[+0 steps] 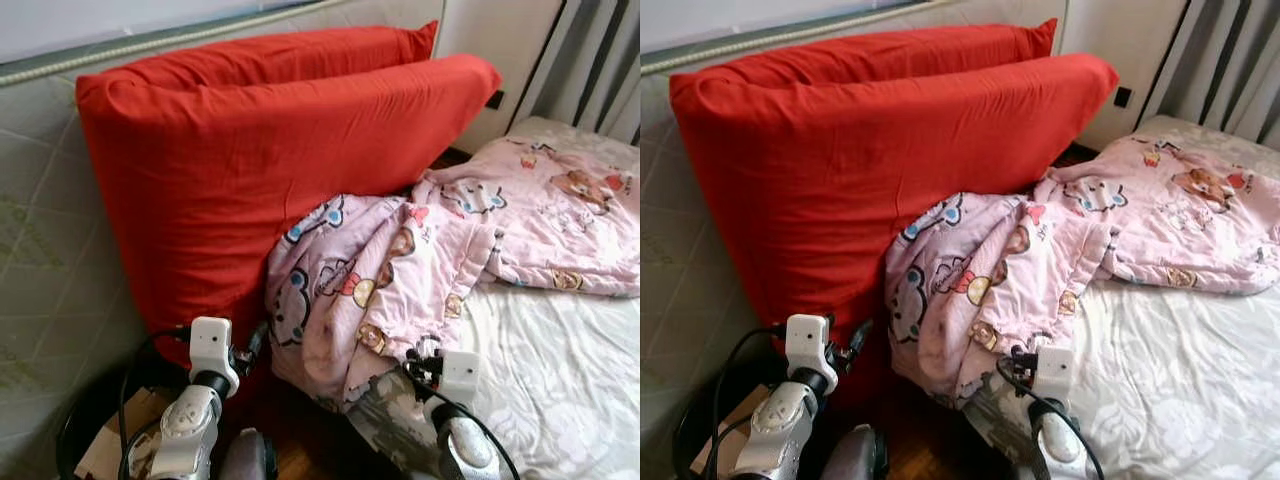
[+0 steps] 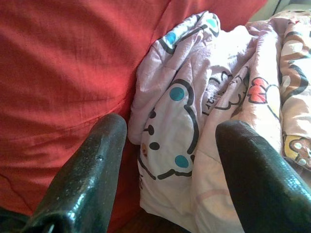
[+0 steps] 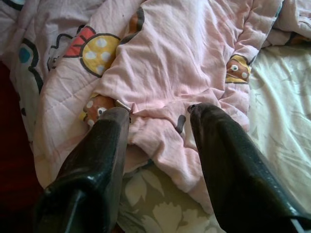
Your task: Clean up the room
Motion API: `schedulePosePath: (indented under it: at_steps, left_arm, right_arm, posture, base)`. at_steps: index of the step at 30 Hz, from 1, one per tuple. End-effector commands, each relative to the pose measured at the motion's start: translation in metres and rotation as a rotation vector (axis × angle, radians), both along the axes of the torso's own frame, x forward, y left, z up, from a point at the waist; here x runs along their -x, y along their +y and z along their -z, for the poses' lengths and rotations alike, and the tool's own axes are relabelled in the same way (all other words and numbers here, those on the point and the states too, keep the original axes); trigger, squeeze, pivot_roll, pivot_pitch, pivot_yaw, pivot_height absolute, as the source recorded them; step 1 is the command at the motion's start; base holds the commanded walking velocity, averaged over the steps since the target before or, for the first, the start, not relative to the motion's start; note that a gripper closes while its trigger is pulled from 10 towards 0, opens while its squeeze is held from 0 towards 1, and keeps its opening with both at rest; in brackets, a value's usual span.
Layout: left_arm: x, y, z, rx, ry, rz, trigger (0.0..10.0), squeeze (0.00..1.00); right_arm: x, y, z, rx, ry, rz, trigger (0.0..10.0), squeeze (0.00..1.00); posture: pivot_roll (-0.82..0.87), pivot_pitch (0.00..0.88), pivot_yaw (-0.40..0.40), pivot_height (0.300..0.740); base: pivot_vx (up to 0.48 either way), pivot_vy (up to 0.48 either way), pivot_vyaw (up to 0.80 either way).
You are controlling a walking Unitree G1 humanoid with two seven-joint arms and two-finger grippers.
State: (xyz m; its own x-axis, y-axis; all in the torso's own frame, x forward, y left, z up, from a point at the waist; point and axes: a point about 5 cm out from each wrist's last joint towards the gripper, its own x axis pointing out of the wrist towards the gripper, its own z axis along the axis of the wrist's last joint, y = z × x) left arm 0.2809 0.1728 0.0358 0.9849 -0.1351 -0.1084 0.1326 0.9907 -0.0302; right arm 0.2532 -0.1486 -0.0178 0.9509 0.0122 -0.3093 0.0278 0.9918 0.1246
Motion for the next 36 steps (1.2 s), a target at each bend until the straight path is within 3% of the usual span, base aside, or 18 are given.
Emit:
schedulePosePath:
  at_steps: [1, 16, 29, 36]
  left_arm:
    - [-0.002, 0.000, -0.002, -0.002, 0.002, 0.000, 10.0, 0.00]
    - [-0.003, 0.002, -0.003, -0.007, -0.003, -0.003, 10.0, 0.00]
    - [-0.004, 0.002, -0.004, -0.013, -0.006, 0.004, 10.0, 0.00]
    - [-0.004, 0.001, -0.004, -0.010, -0.009, 0.011, 10.0, 0.00]
  right_arm:
    - [-0.001, 0.000, -0.002, -0.006, -0.018, 0.001, 10.0, 0.00]
    - [-0.002, 0.004, -0.002, -0.004, -0.017, -0.019, 10.0, 0.00]
    - [-0.002, 0.016, -0.002, 0.008, -0.024, -0.137, 10.0, 0.00]
    - [0.002, 0.012, 0.004, 0.008, 0.019, -0.103, 10.0, 0.00]
  posture:
    - [-0.05, 0.027, -0.007, 0.611]
    - [-0.05, 0.026, -0.006, 0.611]
    - [-0.05, 0.024, -0.004, 0.611]
    - [-0.05, 0.026, -0.005, 0.611]
  base:
    - [0.000, 0.000, 0.00]
    - [0.000, 0.000, 0.00]
    - [0.350, 0.000, 0.12]
    - [0.406, 0.000, 0.11]
